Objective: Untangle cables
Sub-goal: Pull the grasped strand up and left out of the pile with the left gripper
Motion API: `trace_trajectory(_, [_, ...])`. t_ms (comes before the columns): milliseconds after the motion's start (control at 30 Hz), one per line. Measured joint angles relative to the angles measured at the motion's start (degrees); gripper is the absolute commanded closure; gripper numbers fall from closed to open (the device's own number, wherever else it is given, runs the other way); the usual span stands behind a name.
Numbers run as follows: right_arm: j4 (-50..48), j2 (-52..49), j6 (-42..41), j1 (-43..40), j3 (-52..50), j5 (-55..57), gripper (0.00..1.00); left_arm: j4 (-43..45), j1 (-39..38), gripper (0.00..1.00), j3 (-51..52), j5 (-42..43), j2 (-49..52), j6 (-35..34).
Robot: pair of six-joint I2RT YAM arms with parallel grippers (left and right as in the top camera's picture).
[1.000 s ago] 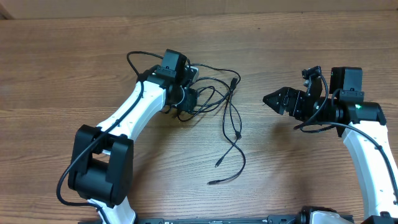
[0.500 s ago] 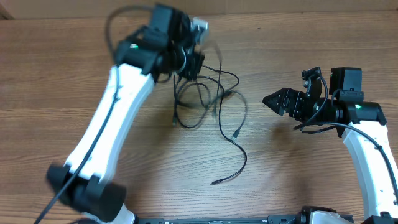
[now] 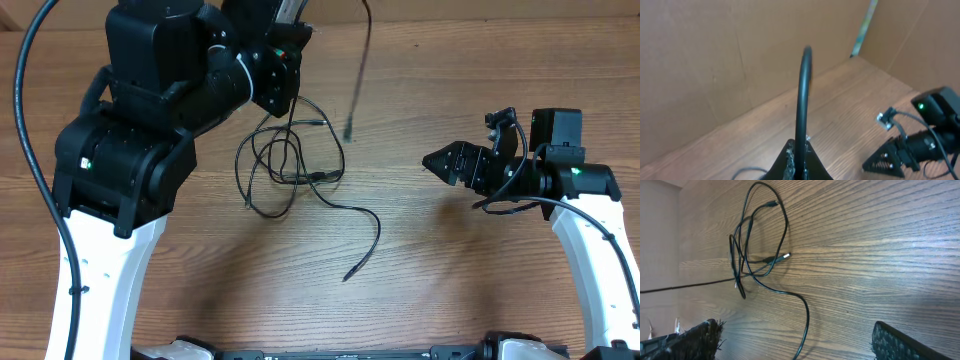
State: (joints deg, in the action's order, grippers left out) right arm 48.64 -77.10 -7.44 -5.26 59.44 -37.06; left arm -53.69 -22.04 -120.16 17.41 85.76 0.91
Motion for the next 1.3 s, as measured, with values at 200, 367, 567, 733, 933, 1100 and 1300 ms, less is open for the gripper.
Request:
trace_trajectory(200, [0.00,0.00,0.02,0.00,0.00,-0.02,0.05,8.24,0.00,0.96,0.00,-0.02,-0.46,-4.46])
trace_trajectory(367, [0.33,0.00,1.05,0.00,0.00,0.00,0.05,17.81,0.00,0.96,-1.05,-0.52,-0.63,-5.97])
trace_trajectory(567, [0.35,0.00,1.31,0.00,0.00,-0.02,0.05,19.02,0.02,0.96,-6.43,-5.46,-0.90,-5.38])
trace_trajectory(733, [0.31,0.00,1.49,0.00,0.00,0.00,0.05,14.05,0.02,0.96,-9.44,-15.21,-1.77,-0.66])
trace_trajectory(933, [0.42,0.00,1.46,0.00,0.00,-0.02,0.05,3.85,0.04,0.96,-9.64,-31.76,-1.86,4.24])
trace_trajectory(1100, [0.46,0.00,1.49,0.00,0.00,0.00,0.05,-0.50,4.33,0.96,-9.64,-40.59,-1.86,5.73])
trace_trajectory(1300, [0.48,0.00,1.49,0.00,0.00,0.00,0.05,-7.17,16.15,0.96,-9.64,-43.17,-1.55,5.77])
